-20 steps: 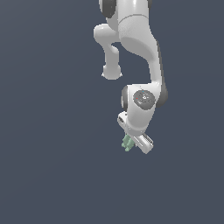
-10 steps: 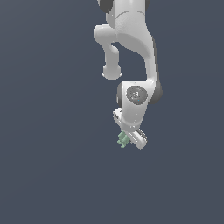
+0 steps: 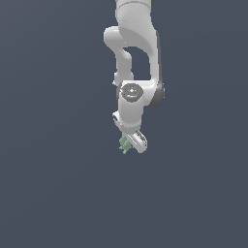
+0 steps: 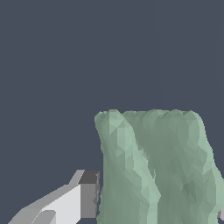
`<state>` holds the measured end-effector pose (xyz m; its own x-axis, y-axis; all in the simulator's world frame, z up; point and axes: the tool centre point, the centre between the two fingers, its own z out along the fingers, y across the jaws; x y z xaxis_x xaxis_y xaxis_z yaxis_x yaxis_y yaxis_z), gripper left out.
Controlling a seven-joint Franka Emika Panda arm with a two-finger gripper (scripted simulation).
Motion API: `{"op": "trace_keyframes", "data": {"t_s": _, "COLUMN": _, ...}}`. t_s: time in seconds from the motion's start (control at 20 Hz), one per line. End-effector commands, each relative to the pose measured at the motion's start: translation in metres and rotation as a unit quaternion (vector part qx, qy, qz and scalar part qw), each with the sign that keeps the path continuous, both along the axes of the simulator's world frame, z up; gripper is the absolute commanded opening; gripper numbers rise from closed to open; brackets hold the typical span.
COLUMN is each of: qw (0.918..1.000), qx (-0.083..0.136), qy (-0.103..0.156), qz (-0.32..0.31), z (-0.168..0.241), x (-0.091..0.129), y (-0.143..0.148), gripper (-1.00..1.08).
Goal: Pick up the object and move it to a goal position.
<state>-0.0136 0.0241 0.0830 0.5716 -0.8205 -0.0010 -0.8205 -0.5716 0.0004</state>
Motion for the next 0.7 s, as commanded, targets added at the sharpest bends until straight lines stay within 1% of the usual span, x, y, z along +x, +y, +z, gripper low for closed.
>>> {"op": "trace_keyframes", "data": {"t_s": 0.0, "qw": 1.0000, "qx": 0.000, "qy": 0.000, "qz": 0.000, "z": 0.003, "x": -0.016, "y": -0.018, "gripper": -1.00}}
{"op": "trace_keyframes", "data": {"t_s": 0.35, "qw": 1.0000, "qx": 0.000, "qy": 0.000, "qz": 0.000, "z": 0.010, "x": -0.059, "y": -0.069, "gripper": -1.00}}
{"op": "trace_keyframes", "data": {"t_s": 0.65, "qw": 1.0000, "qx": 0.000, "qy": 0.000, "qz": 0.000, "z": 0.015, "x": -0.086, "y": -0.103, "gripper": -1.00}}
